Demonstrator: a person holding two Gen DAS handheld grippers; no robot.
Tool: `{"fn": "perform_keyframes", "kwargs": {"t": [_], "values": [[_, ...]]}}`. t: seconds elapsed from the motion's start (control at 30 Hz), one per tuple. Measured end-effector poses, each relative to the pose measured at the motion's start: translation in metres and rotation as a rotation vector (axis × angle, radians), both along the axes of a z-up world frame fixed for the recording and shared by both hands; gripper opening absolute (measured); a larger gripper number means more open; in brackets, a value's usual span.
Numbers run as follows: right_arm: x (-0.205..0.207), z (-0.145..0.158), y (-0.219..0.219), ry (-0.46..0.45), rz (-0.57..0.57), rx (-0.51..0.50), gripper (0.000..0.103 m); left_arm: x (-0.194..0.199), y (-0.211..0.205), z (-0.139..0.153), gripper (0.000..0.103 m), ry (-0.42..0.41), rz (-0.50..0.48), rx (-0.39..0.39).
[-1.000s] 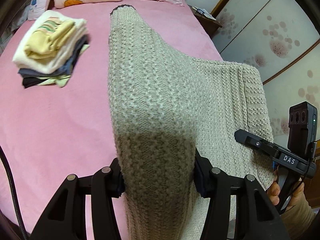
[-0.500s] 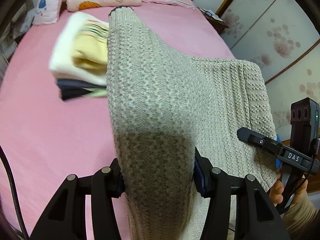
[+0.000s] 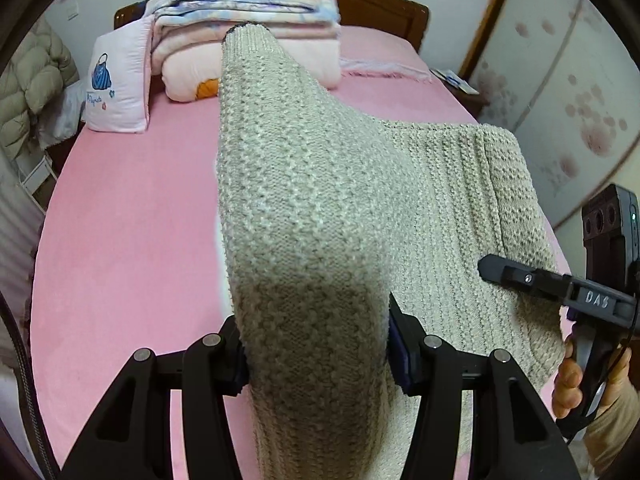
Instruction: Fold large clothes
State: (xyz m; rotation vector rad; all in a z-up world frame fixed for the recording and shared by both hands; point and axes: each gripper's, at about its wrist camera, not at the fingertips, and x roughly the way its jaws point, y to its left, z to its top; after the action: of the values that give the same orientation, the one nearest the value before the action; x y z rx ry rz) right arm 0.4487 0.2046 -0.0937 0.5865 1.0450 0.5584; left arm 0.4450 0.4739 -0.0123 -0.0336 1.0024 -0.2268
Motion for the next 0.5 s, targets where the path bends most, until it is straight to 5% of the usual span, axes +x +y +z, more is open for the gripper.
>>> {"fn": "perform_keyframes", "kwargs": {"t": [0.27,0.37,0.5], "values": [[0.108,-0.058,0.039,0.022,-0.073,-0.086,0.05,0.101,0.005,-0.07,0.058,0.006,0.125,0.048],[0.125,-0.08,0.04,0.069,-0.11,-0.159,0.057,0.109,0.009,-0.085,0.075,0.002,0.187,0.047],[0.128,-0.087,0.045,0.058,-0.11,-0.258,0.064,0.119,0.01,-0.095,0.103,-0.063,0.244,0.173]]}}
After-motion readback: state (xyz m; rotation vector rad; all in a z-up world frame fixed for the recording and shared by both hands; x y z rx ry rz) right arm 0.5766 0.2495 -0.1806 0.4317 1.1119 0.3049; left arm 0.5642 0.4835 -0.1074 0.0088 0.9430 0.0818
